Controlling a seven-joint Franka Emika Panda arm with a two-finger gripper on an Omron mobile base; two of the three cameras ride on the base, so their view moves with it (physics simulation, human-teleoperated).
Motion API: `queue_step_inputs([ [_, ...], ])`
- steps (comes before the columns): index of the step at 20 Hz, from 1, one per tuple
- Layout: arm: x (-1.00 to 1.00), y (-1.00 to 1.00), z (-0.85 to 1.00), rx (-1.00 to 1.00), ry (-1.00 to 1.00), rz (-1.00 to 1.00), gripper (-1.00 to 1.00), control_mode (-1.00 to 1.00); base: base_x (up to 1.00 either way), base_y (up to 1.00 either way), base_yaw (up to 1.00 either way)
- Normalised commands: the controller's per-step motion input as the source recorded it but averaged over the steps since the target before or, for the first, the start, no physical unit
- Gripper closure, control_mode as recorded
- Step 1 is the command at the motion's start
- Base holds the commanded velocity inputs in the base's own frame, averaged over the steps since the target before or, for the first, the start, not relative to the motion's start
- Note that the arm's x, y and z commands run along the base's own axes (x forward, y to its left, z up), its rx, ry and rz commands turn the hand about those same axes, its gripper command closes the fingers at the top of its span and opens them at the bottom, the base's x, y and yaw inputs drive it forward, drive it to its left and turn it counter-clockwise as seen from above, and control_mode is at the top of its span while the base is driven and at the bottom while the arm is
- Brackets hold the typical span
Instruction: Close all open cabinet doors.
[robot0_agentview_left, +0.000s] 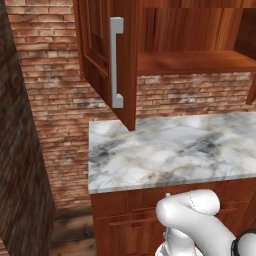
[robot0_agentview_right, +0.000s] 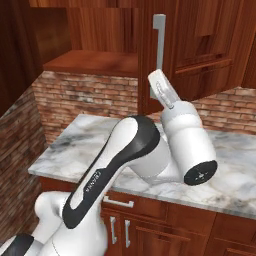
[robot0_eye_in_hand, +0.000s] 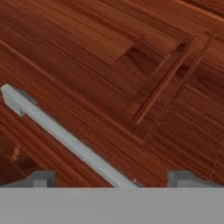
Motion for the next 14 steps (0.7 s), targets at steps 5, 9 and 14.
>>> queue_step_inputs([
  [5, 0.77, -0.03, 0.00, 0.16, 0.03, 0.16, -1.00, -1.00, 0.00, 0.00, 0.00],
  [9, 0.77, 0.00, 0.00, 0.12, 0.06, 0.15, -1.00, -1.00, 0.00, 0.00, 0.00],
  [14, 0.83, 0.00, -0.01, 0.12, 0.05, 0.12, -1.00, -1.00, 0.00, 0.00, 0.00],
])
